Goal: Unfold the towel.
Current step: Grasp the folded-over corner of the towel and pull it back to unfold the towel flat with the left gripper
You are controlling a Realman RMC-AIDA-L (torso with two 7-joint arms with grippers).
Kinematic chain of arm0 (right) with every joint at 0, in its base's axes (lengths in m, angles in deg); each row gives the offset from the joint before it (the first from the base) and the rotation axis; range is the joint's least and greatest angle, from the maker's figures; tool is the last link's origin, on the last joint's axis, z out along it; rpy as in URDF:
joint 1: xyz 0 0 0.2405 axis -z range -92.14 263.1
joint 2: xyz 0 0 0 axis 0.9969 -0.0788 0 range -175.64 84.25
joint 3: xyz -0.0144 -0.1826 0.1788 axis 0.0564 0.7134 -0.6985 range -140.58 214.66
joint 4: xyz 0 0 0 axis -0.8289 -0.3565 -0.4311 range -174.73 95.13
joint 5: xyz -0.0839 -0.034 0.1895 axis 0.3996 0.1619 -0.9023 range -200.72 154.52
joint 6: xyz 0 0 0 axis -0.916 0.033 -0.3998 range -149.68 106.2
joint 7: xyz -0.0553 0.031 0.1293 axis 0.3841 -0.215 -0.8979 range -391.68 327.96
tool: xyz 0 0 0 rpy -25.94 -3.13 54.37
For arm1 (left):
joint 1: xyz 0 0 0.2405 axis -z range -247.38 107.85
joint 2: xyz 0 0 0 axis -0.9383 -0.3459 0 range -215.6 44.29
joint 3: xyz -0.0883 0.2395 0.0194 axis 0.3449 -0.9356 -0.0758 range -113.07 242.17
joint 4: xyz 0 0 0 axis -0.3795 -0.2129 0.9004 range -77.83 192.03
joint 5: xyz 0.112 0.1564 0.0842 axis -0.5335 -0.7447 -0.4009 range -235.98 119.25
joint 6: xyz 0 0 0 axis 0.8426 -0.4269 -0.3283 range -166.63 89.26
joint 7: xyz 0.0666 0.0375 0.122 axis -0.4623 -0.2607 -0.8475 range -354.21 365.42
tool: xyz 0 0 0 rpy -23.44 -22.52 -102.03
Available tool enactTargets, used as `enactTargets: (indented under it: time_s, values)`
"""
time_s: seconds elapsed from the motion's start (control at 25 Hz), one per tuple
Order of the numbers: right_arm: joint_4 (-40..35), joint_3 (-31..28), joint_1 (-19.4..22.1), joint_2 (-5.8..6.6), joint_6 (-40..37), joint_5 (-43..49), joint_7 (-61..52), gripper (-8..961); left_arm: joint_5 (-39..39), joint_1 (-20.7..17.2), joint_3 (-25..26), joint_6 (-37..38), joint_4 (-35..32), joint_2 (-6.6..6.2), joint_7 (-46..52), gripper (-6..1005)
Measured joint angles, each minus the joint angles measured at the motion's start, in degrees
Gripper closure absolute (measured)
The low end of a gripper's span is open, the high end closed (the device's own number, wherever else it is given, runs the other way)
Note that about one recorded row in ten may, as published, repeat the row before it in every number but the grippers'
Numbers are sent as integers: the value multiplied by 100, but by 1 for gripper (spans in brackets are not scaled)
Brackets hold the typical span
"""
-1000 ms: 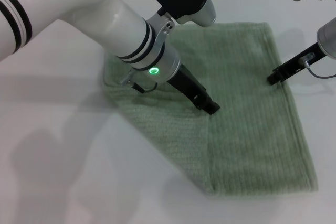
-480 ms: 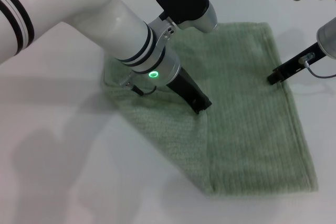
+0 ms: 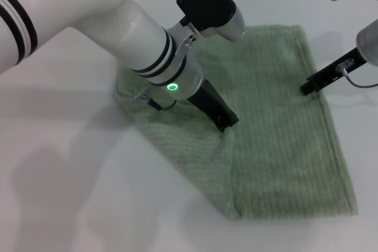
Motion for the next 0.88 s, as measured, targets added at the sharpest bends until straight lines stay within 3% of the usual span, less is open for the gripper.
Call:
enactTargets:
  time_s: [0.4, 0.68, 0.88]
  values:
    - [0, 0, 6, 0, -5, 0, 0, 955, 121, -286, 347, 534, -617, -56, -284, 967]
    - [0, 0, 14, 0, -17, 0, 0, 954, 82, -332, 699, 862, -663, -81, -475, 967]
    - [0, 0, 15, 0, -16, 17, 0, 954, -233, -548, 1214, 1299, -1066, -112, -577, 967]
